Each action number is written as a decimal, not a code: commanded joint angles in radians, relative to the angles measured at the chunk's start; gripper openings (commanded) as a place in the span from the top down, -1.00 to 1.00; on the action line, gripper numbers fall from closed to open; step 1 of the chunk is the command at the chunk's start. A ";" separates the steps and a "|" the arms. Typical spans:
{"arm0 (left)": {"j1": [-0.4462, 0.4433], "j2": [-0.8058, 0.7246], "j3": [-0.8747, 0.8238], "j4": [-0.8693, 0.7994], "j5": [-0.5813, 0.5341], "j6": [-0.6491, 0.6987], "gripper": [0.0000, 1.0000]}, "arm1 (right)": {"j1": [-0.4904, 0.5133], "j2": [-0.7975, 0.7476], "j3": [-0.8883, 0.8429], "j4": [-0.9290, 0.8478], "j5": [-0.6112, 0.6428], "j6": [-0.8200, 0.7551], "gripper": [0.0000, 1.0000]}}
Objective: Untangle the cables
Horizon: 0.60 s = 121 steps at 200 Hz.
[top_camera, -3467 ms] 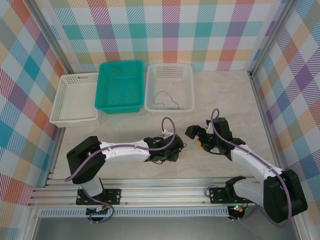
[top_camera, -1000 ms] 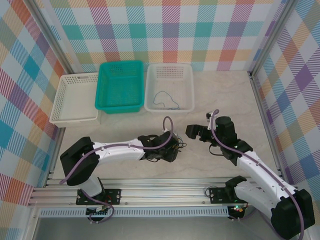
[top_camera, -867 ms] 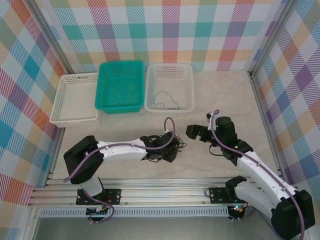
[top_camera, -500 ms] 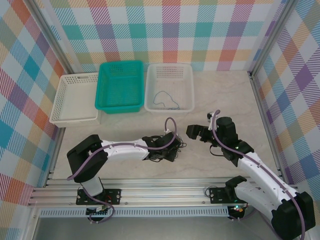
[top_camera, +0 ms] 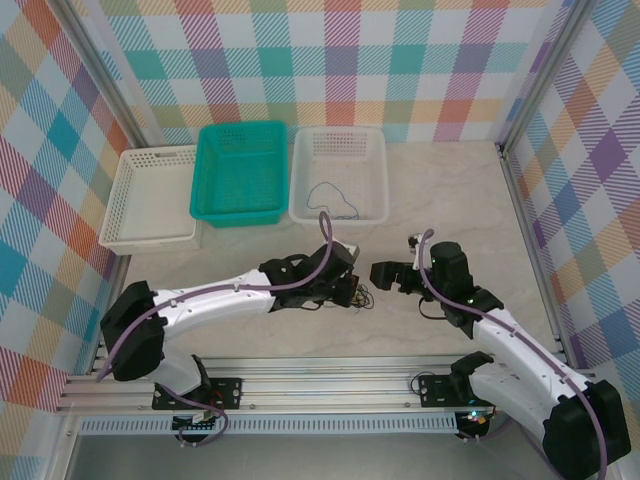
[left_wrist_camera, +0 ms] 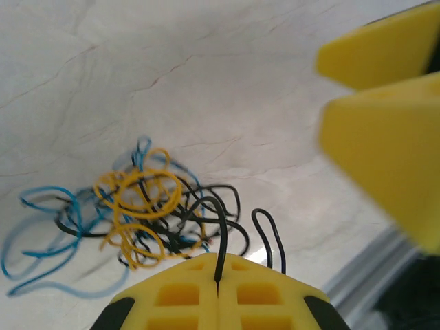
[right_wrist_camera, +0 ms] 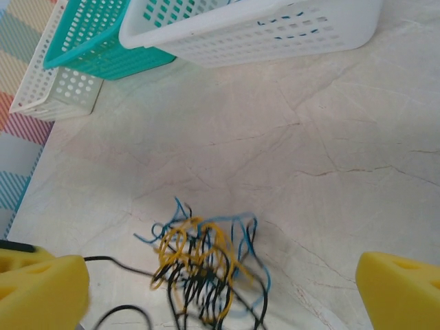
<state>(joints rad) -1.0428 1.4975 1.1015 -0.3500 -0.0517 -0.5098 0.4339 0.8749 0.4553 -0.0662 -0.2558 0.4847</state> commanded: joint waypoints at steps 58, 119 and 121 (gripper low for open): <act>0.155 -0.133 0.101 0.024 0.405 -0.109 1.00 | 0.009 -0.030 -0.067 0.192 -0.095 -0.089 -0.99; 0.206 -0.143 0.104 0.125 0.514 -0.197 1.00 | 0.032 -0.078 -0.145 0.388 -0.107 -0.163 -0.99; 0.206 -0.143 0.104 0.129 0.518 -0.199 1.00 | 0.033 -0.082 -0.148 0.394 -0.103 -0.167 -0.99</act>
<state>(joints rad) -0.8612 1.3808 1.1904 -0.2985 0.3836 -0.6556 0.4484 0.8268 0.3393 0.2039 -0.3489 0.3904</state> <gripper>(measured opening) 0.066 0.996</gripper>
